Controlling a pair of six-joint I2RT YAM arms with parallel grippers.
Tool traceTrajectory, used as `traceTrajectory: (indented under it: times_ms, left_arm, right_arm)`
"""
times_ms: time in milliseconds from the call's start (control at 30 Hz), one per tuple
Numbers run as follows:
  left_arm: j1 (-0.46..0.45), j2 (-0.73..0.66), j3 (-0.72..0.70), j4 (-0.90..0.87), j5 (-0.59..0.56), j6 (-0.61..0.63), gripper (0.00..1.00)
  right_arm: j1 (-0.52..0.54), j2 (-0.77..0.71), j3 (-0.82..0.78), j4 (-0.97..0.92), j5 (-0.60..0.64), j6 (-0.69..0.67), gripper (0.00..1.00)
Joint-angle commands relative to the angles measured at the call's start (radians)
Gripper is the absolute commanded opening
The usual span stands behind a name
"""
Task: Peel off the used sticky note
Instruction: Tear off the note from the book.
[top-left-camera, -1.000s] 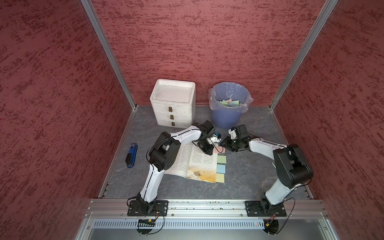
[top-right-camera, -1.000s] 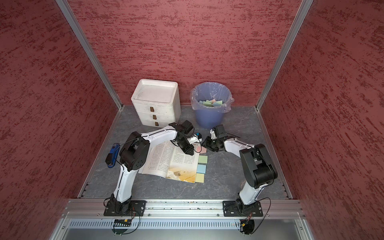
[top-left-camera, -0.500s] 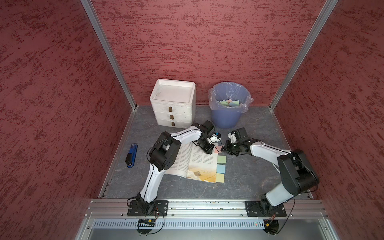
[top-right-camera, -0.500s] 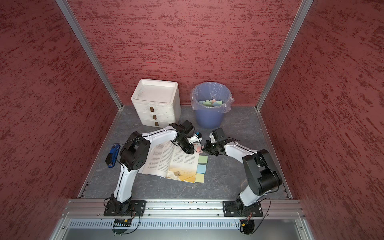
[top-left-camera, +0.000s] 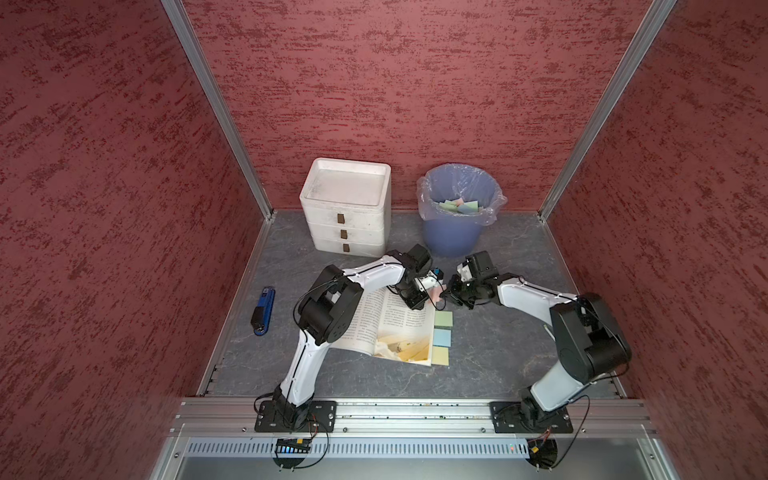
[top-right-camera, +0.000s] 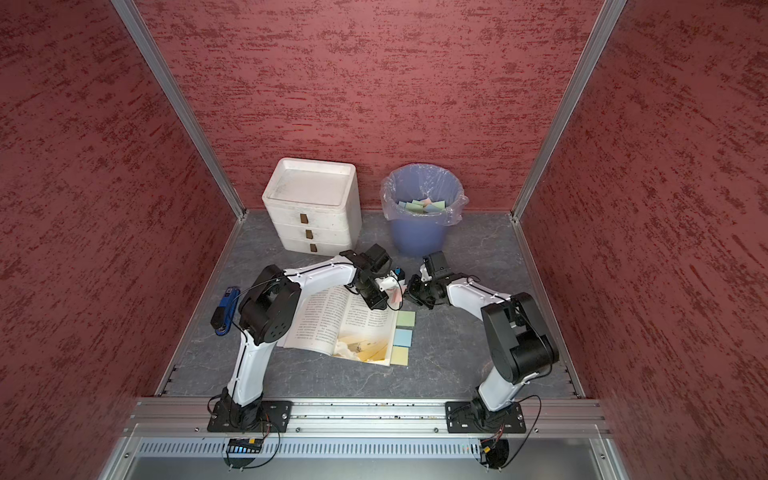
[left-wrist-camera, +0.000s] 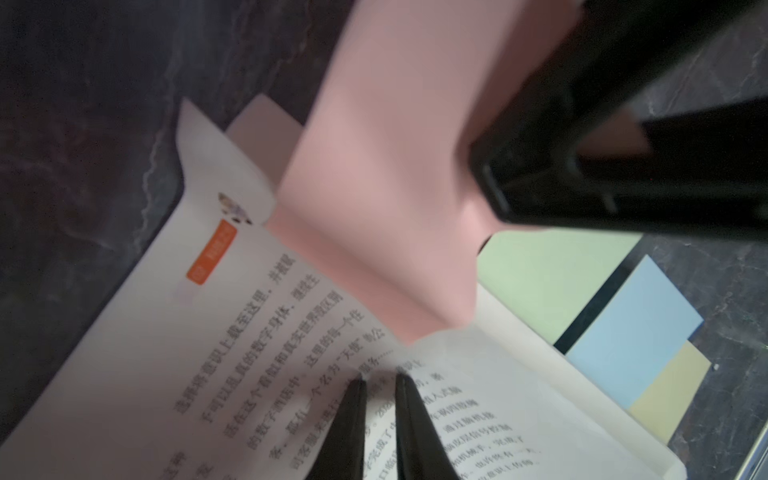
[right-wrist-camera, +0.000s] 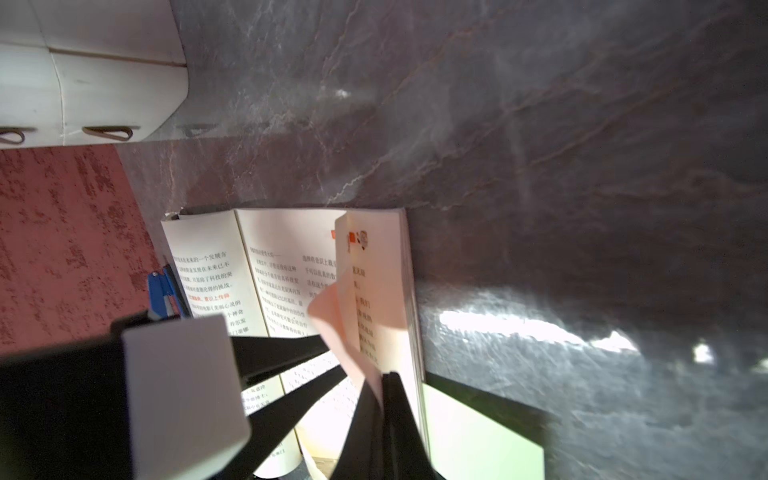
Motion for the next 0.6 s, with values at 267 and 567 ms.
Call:
traceTrajectory:
  times_ms: [267, 567]
  left_arm:
    - [-0.023, 0.021, -0.067, 0.026, -0.074, 0.050, 0.16]
    - [-0.026, 0.016, -0.067, 0.037, -0.083, 0.056, 0.16]
  right_arm:
    - [-0.071, 0.039, 0.011, 0.063, -0.109, 0.147, 0.00]
    - [-0.078, 0.051, -0.033, 0.090, -0.211, 0.215, 0.00]
